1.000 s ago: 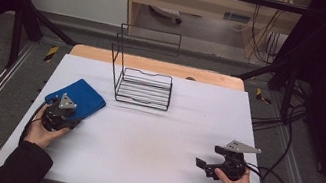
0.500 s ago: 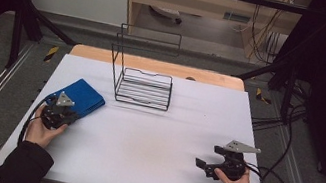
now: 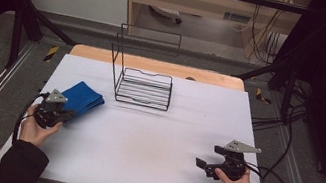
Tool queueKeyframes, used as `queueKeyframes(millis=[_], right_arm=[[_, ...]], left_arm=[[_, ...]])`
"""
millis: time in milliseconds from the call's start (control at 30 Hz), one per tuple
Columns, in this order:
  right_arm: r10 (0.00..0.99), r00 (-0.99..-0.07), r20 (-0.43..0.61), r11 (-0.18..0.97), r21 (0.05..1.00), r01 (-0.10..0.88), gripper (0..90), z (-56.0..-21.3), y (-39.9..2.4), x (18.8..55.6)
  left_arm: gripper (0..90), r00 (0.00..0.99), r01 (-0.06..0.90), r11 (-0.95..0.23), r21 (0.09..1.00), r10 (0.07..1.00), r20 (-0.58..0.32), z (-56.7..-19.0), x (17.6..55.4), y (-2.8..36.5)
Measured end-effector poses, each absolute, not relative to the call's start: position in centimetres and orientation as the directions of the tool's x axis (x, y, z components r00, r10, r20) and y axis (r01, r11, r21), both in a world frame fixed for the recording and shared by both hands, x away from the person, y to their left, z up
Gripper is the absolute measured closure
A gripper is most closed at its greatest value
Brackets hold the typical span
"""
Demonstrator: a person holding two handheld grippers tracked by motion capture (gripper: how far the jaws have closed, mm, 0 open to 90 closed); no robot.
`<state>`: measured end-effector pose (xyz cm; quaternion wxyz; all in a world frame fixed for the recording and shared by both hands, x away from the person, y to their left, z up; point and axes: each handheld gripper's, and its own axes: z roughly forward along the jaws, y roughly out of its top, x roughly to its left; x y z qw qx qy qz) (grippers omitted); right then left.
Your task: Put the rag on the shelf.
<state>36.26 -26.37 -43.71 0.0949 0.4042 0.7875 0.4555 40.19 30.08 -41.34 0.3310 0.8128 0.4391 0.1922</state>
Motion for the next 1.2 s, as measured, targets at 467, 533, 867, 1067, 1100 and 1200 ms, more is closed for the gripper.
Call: queueKeyframes(millis=[467, 533, 867, 1067, 1100, 1200], right_arm=[[0.723, -0.655, 0.221, 0.255, 0.796, 0.550, 2.6, -43.7, -26.4, 36.2], [0.723, -0.655, 0.222, 0.254, 0.795, 0.550, 2.6, -43.7, -26.4, 36.2], [0.723, -0.655, 0.221, 0.256, 0.794, 0.551, 2.6, -43.7, -26.4, 36.2], [0.723, -0.655, 0.221, 0.257, 0.793, 0.552, 2.7, -43.7, -26.3, 36.2], [0.723, -0.655, 0.221, 0.257, 0.793, 0.552, 2.7, -43.7, -26.3, 36.2], [0.722, -0.655, 0.222, 0.257, 0.793, 0.552, 2.7, -43.7, -26.3, 36.2]], left_arm=[[84.2, 0.612, 0.605, -0.378, 0.701, 0.784, -0.106, -41.4, 37.9, 26.0], [84.1, 0.614, 0.618, -0.367, 0.696, 0.778, -0.135, -41.6, 37.6, 25.5], [84.1, 0.631, 0.635, -0.345, 0.691, 0.747, -0.207, -41.7, 36.5, 23.2], [84.0, 0.659, 0.625, -0.357, 0.695, 0.718, -0.223, -41.7, 35.6, 21.1], [84.0, 0.661, 0.623, -0.357, 0.696, 0.716, -0.225, -41.7, 35.5, 20.7], [84.0, 0.674, 0.619, -0.368, 0.694, 0.703, -0.228, -41.7, 35.1, 19.6]])
